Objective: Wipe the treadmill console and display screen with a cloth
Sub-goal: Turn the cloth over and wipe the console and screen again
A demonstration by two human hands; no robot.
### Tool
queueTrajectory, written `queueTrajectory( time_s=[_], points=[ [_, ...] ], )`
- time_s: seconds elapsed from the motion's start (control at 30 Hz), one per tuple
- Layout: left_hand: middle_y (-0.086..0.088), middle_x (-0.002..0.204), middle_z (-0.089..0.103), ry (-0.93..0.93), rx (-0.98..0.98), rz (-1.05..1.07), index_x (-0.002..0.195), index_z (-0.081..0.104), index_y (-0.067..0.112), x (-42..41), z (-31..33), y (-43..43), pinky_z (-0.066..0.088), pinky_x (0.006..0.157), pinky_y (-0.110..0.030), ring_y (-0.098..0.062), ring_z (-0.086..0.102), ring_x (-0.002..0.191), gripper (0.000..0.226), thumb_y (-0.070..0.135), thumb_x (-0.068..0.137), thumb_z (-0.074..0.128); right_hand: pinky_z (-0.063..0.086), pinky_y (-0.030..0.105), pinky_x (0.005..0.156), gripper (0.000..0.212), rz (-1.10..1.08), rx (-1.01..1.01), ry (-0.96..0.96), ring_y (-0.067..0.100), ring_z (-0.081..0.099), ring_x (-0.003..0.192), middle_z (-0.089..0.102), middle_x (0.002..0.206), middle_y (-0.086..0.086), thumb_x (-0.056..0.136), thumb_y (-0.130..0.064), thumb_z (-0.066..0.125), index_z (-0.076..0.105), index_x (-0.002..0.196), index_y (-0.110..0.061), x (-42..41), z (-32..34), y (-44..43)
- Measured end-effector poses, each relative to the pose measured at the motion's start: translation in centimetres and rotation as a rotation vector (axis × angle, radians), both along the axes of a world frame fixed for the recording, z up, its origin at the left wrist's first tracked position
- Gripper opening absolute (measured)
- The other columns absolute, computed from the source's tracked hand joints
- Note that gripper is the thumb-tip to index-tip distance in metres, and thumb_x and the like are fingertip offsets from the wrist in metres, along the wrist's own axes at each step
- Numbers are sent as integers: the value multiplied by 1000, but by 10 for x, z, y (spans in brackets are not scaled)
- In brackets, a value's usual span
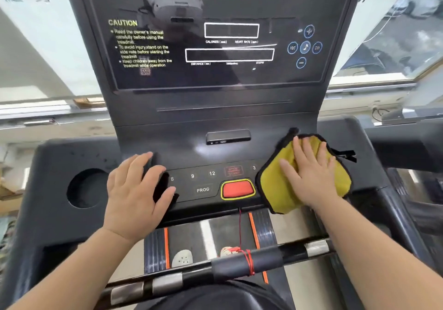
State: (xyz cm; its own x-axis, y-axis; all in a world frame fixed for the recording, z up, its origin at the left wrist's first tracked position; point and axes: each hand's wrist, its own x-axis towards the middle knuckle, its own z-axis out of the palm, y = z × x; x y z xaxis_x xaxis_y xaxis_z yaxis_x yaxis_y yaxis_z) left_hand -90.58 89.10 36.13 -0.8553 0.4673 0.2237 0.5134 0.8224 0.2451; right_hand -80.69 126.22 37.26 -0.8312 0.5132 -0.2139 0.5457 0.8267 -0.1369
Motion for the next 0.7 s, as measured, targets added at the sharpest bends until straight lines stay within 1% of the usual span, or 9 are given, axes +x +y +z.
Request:
queueTrajectory(
  time_s=[0.03, 0.1, 0.2, 0.3, 0.37, 0.43, 0.57, 0.63, 0.7],
  points=[
    [-14, 138, 54, -15, -3, -1, 112, 68, 14, 0, 0, 0, 33, 106, -57, -41, 47, 130, 48, 51, 88, 49, -2, 63, 124, 98, -32, 17, -10, 38, -7, 158, 4, 174, -1, 82, -86, 5, 2, 164, -32, -7, 0, -12],
    [-13, 139, 54, -44, -9, 0, 113, 68, 14, 0, -1, 0, 31, 108, -56, -40, 45, 131, 50, 52, 87, 47, 3, 65, 122, 97, 40, 86, -9, 41, 0, 158, 10, 173, 2, 87, -84, 11, 6, 165, -28, -12, -5, -47],
    [-13, 139, 54, -49, -22, -18, 113, 68, 13, 1, -1, 2, 30, 108, -56, -40, 45, 132, 51, 52, 88, 46, 15, 69, 121, 71, 258, 126, 50, 43, 14, 156, 30, 167, 1, 102, -64, 18, 22, 163, -29, 3, -16, -91],
    [-14, 139, 54, -49, -14, -20, 112, 68, 12, 0, -1, 2, 30, 107, -57, -40, 44, 131, 52, 52, 88, 46, 18, 66, 122, 60, 379, 122, 50, 44, 17, 155, 36, 165, 0, 107, -52, 18, 25, 162, -31, 28, -21, -85],
    [-14, 138, 54, -46, -12, -22, 112, 68, 12, 0, -1, 3, 31, 107, -57, -40, 44, 131, 51, 52, 88, 46, 22, 66, 120, 61, 332, 135, 65, 48, 20, 153, 38, 163, 5, 107, -52, 15, 27, 161, -28, 42, -24, -60],
    [-14, 138, 55, -41, -16, -22, 112, 68, 12, 0, -1, 3, 31, 107, -57, -41, 45, 131, 51, 52, 88, 46, 23, 69, 117, 68, 148, 133, 74, 53, 21, 150, 37, 163, 13, 104, -56, 15, 30, 161, -22, 44, -22, -27],
    [-14, 137, 55, -30, -27, -7, 112, 67, 12, 1, -1, 2, 31, 108, -56, -41, 46, 131, 50, 51, 88, 46, 11, 70, 120, 85, -145, 83, 40, 49, 9, 154, 18, 170, 15, 94, -66, 8, 19, 164, -18, 21, -17, -7],
    [-14, 137, 55, -31, -31, 3, 112, 67, 11, 2, -1, 2, 31, 108, -57, -41, 46, 130, 51, 50, 88, 46, 9, 70, 121, 83, -101, 108, 53, 45, 10, 155, 21, 170, 13, 95, -66, 9, 18, 164, -19, 12, -17, -26],
    [-14, 137, 55, -30, -27, 11, 113, 67, 11, 2, 0, 3, 31, 107, -57, -41, 46, 130, 50, 49, 88, 46, 13, 70, 120, 77, 50, 121, 79, 43, 16, 155, 29, 167, 11, 99, -63, 15, 24, 162, -20, 6, -16, -53]
  ],
)
